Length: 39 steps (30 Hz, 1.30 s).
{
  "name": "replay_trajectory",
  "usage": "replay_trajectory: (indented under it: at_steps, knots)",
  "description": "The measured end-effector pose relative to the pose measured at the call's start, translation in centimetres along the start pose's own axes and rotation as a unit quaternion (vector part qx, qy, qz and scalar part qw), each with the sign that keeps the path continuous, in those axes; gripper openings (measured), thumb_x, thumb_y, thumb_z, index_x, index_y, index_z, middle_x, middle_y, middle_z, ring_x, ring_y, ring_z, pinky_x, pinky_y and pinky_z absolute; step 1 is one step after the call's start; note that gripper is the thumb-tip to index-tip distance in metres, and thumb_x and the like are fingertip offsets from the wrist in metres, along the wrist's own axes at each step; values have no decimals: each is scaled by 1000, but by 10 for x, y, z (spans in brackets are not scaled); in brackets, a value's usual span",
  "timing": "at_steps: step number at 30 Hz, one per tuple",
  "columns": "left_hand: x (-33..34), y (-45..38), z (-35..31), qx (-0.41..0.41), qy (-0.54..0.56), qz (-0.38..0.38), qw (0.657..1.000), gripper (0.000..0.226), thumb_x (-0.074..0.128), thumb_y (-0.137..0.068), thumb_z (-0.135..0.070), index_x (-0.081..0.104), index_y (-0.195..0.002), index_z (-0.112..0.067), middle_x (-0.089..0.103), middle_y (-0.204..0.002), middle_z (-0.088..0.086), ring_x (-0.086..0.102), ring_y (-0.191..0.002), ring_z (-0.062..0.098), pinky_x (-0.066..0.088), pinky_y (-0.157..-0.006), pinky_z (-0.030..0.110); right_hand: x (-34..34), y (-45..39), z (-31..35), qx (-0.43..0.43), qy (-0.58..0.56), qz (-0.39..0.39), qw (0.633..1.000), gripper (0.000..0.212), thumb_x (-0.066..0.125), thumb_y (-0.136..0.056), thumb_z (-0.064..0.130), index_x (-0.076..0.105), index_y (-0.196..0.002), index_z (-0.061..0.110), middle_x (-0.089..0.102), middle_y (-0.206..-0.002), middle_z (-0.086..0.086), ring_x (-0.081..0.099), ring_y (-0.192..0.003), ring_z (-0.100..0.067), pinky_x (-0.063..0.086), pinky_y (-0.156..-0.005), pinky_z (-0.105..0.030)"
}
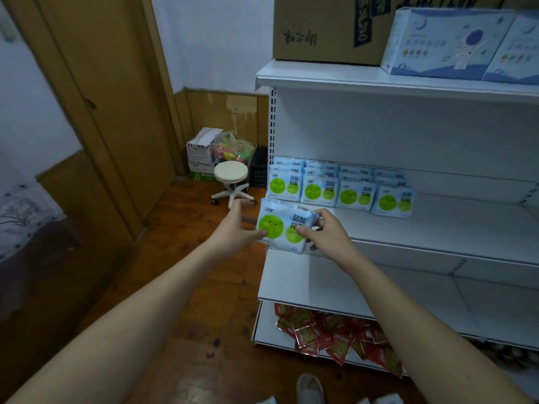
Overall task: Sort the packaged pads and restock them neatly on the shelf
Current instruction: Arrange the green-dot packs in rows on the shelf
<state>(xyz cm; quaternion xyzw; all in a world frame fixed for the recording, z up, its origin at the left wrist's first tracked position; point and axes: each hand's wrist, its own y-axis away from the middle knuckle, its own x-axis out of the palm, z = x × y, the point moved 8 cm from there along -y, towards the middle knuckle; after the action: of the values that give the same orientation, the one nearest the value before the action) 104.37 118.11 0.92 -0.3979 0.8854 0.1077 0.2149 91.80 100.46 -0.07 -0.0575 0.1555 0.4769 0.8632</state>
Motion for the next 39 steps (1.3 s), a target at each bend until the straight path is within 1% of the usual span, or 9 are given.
replay_trajectory:
  at_steps: [6, 10, 13, 16, 21, 25, 30, 34, 39]
  knots:
    - [-3, -14, 14, -23, 13, -24, 999, 42, 75, -84, -17, 47, -114, -24, 65, -107, -2, 69, -86, 12, 61, -62, 34, 7, -16, 5, 4, -25, -12, 1000, 30, 70, -90, 26, 55, -112, 12, 68, -107, -4, 66, -82, -10, 50, -55, -22]
    - [0, -41, 23, -35, 18, -32, 999, 31, 72, -87, -15, 53, -111, -20, 65, -108, -2, 69, -84, 11, 56, -56, 22, 11, -41, 0, 10, -11, 11, 1000, 29, 68, -92, 24, 56, -116, 15, 63, -100, -4, 68, -88, -16, 57, -60, -26]
    - [1, -73, 31, -51, 28, -49, 997, 31, 71, -87, -13, 55, -112, -19, 64, -109, -3, 69, -85, 11, 59, -59, 26, 13, -79, -11, 29, 11, 31, 999, 34, 70, -88, 17, 53, -118, 14, 62, -103, -8, 68, -91, -22, 61, -72, -37]
    - [5, -115, 38, -54, 20, -69, 996, 32, 71, -88, -14, 55, -114, -21, 62, -113, -4, 68, -92, 13, 62, -67, 33, 11, -126, -16, 22, 56, 23, 998, 43, 73, -85, 16, 50, -122, 13, 59, -109, -7, 66, -93, -24, 61, -73, -38]
    - [16, -180, 49, -81, 7, -87, 993, 32, 68, -89, -11, 53, -116, -20, 59, -109, -6, 65, -96, 15, 61, -69, 31, 5, -192, -30, 13, 104, -8, 994, 49, 77, -81, 19, 47, -119, 9, 56, -103, -3, 63, -92, -24, 57, -81, -46]
    - [28, -212, 61, -96, -13, -73, 993, 30, 69, -88, -12, 53, -112, -20, 59, -105, -8, 64, -93, 12, 61, -72, 32, 3, -219, -47, 17, 128, -18, 992, 45, 77, -82, 13, 45, -113, 5, 60, -103, -8, 61, -90, -22, 48, -72, -32]
    - [36, -231, 67, -100, -27, -58, 993, 29, 70, -88, -13, 52, -110, -22, 59, -108, -7, 61, -89, 6, 58, -71, 27, 2, -230, -51, -6, 152, -48, 987, 55, 78, -81, 13, 37, -118, 13, 60, -110, -5, 64, -94, -20, 44, -67, -26]
    - [31, -225, 70, -102, -51, -44, 992, 38, 71, -88, -20, 52, -122, -20, 60, -115, -4, 62, -97, 12, 59, -76, 30, 2, -220, -42, -30, 198, -64, 978, 56, 75, -85, 18, 35, -123, 13, 54, -120, -9, 61, -93, -22, 42, -67, -27]
    - [8, -194, 68, -102, -80, -64, 989, 40, 70, -88, -28, 52, -123, -24, 60, -119, -2, 62, -98, 16, 60, -79, 39, -2, -192, -25, -40, 230, -100, 967, 33, 62, -93, 32, 37, -108, 17, 55, -99, -3, 58, -78, -24, 48, -62, -37]
